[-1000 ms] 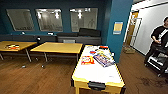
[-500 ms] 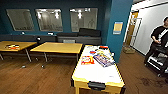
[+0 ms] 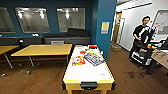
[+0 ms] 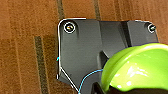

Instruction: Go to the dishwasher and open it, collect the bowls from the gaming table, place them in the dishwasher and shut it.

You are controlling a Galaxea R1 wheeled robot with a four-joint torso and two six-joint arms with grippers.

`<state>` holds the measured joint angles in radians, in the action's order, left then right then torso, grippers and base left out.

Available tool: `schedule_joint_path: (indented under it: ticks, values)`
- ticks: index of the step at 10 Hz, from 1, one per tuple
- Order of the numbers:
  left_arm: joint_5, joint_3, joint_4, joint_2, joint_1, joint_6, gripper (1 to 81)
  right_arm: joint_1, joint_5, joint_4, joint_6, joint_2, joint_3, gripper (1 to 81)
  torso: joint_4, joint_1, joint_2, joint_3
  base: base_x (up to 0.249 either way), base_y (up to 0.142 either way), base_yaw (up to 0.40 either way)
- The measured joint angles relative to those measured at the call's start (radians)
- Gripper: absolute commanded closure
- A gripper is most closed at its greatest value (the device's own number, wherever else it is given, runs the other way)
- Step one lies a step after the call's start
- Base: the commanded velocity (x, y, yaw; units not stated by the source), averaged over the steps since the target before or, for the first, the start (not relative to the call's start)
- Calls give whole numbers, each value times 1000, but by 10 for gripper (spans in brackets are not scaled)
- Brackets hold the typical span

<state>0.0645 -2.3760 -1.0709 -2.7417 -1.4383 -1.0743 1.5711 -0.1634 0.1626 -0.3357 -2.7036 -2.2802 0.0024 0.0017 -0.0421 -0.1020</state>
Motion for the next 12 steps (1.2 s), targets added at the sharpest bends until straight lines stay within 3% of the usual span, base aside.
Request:
schedule_joint_path:
  ticks: [12]
  values:
    - [-28, -85, -1, -42, -16, 0, 811, 3, 0, 36, 1, -26, -43, 811, 0, 0, 0, 0, 0, 0, -397]
